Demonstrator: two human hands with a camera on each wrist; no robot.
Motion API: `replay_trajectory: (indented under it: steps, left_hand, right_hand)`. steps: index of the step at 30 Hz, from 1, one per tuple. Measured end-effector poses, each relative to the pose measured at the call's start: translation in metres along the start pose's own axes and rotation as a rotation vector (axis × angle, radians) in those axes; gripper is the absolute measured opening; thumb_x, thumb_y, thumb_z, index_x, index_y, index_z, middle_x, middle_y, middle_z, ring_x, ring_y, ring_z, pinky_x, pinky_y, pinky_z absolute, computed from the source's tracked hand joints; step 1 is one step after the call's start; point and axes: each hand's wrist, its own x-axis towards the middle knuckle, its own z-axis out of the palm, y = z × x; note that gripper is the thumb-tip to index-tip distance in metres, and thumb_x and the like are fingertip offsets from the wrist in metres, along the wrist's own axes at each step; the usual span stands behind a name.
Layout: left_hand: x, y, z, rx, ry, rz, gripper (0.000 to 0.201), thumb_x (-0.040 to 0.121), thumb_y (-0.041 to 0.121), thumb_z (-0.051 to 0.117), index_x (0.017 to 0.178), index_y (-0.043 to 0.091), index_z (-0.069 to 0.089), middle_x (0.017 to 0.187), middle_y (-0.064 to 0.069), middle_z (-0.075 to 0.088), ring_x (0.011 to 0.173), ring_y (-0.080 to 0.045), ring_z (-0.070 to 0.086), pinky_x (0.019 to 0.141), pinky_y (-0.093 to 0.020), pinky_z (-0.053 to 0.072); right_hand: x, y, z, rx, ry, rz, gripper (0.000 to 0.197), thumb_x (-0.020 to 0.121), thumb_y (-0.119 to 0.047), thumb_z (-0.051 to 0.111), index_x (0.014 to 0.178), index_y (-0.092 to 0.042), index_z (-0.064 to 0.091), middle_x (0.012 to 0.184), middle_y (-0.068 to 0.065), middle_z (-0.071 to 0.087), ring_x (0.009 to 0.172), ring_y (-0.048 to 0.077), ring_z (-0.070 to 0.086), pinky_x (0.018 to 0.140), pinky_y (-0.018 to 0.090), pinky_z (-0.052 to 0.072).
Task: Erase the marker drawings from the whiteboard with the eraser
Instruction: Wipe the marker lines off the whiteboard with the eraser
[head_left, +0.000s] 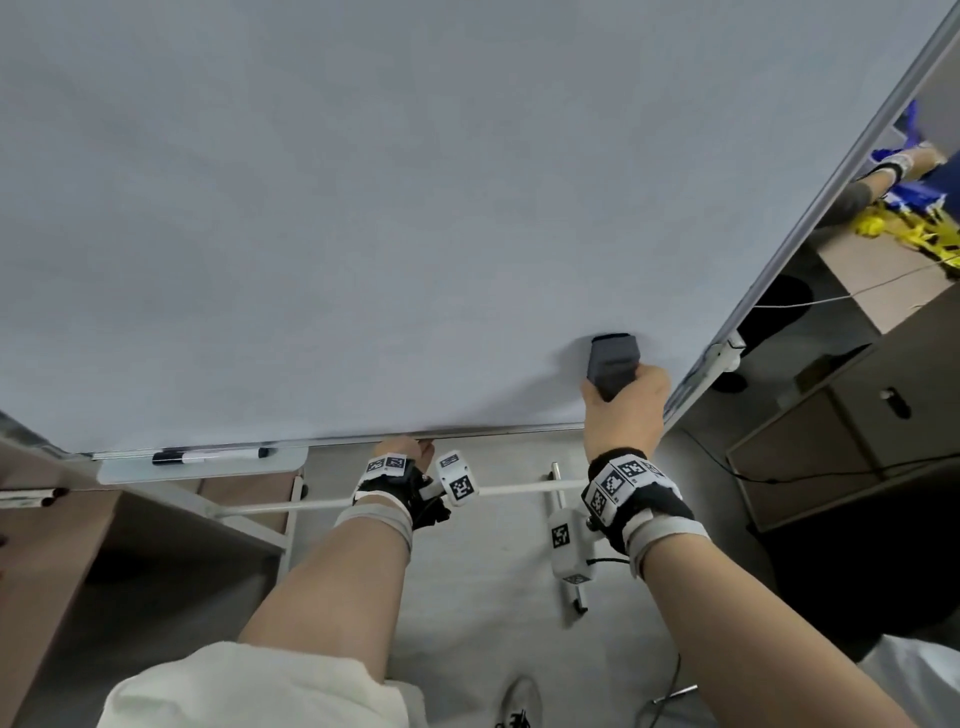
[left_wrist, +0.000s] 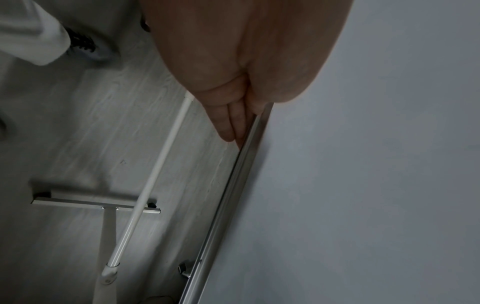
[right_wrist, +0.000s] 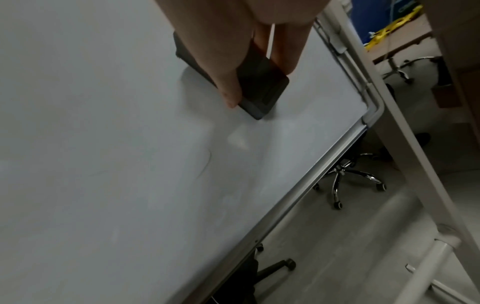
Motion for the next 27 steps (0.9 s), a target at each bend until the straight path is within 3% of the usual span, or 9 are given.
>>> replay_trajectory:
  steps: [7,11,12,15,17,19,20,24,27]
  left_hand:
    - [-0.010,0.003,-0.018,-0.213,-0.078,-0.103,0.040,0.105,0.028,0.040,0.144,0.017,0.045,0.140,-0.005,0.055,0.127,-0.025,0.053,0.099,-0.028,0.044]
    - [-0.024,0.008,-0.031,-1.323,-0.203,-0.332,0.033,0.108,0.005,0.026,0.088,0.007,0.053,0.093,-0.007,0.064,0.085,-0.020,0.058,0.069,-0.023,0.042]
    - [-0.028,0.005,-0.034,-1.435,-0.171,-0.361,0.034,0.109,0.006,0.026,0.090,0.006,0.053,0.094,-0.007,0.067,0.093,-0.022,0.059,0.077,-0.024,0.044]
    - [-0.027,-0.021,-0.039,-1.640,-0.186,-0.374,0.035,0.109,0.011,0.026,0.122,-0.001,0.056,0.136,-0.013,0.054,0.128,-0.027,0.053,0.105,-0.034,0.041]
    - [-0.025,-0.051,-0.049,-1.656,-0.167,-0.428,0.033,0.109,0.011,0.028,0.120,-0.004,0.055,0.135,-0.020,0.055,0.096,-0.030,0.067,0.082,-0.034,0.053]
    - [-0.024,-0.088,-0.058,-1.598,-0.150,-0.530,0.023,0.107,0.010,0.033,0.106,-0.004,0.052,0.108,-0.023,0.063,0.060,-0.028,0.067,0.055,-0.032,0.054]
    - [-0.027,-0.106,-0.064,-1.566,-0.178,-0.568,0.022,0.105,0.012,0.036,0.098,-0.003,0.050,0.097,-0.021,0.064,0.058,-0.028,0.067,0.054,-0.032,0.054]
    - [-0.038,-0.171,-0.076,-1.470,-0.301,-0.621,0.039,0.094,0.029,0.054,0.120,0.002,0.046,0.124,-0.014,0.059,0.117,-0.034,0.062,0.101,-0.043,0.049]
    - [-0.044,-0.204,-0.093,-1.578,-0.162,-0.613,0.027,0.094,0.024,0.055,0.113,0.007,0.044,0.119,-0.011,0.056,0.114,-0.031,0.062,0.082,-0.038,0.050]
  right_hand:
    - [-0.024,-0.019,0.026,0.018,-0.213,0.023,0.057,0.073,-0.039,0.086,0.106,-0.013,0.048,0.110,0.005,0.057,0.088,0.029,0.063,0.078,0.041,0.056]
    - [-0.055,-0.045,0.052,-0.060,-0.348,-0.089,0.059,0.073,-0.040,0.087,0.105,-0.011,0.048,0.109,0.005,0.052,0.088,0.030,0.060,0.080,0.043,0.054]
    - [-0.063,-0.051,0.058,-0.074,-0.367,-0.117,0.060,0.072,-0.041,0.087,0.105,-0.010,0.047,0.109,0.006,0.052,0.089,0.031,0.059,0.080,0.044,0.053]
    - [-0.086,-0.070,0.076,-0.097,-0.380,-0.160,0.062,0.071,-0.041,0.088,0.105,-0.009,0.048,0.109,0.008,0.054,0.090,0.033,0.061,0.080,0.045,0.053]
    - [-0.102,-0.086,0.087,-0.098,-0.373,-0.161,0.062,0.071,-0.041,0.088,0.105,-0.009,0.048,0.109,0.007,0.054,0.090,0.033,0.061,0.079,0.045,0.053]
    - [-0.116,-0.102,0.096,-0.089,-0.352,-0.154,0.061,0.071,-0.042,0.087,0.105,-0.010,0.048,0.110,0.007,0.053,0.089,0.033,0.061,0.077,0.044,0.054]
    - [-0.124,-0.109,0.100,-0.082,-0.339,-0.151,0.061,0.071,-0.042,0.087,0.105,-0.011,0.047,0.110,0.006,0.053,0.088,0.033,0.062,0.076,0.043,0.054]
    - [-0.153,-0.140,0.118,-0.058,-0.311,-0.164,0.059,0.072,-0.041,0.086,0.105,-0.011,0.047,0.111,0.005,0.052,0.085,0.032,0.062,0.071,0.038,0.050]
    - [-0.176,-0.161,0.134,-0.044,-0.300,-0.204,0.059,0.072,-0.042,0.085,0.105,-0.011,0.046,0.112,0.004,0.051,0.082,0.031,0.061,0.069,0.038,0.051]
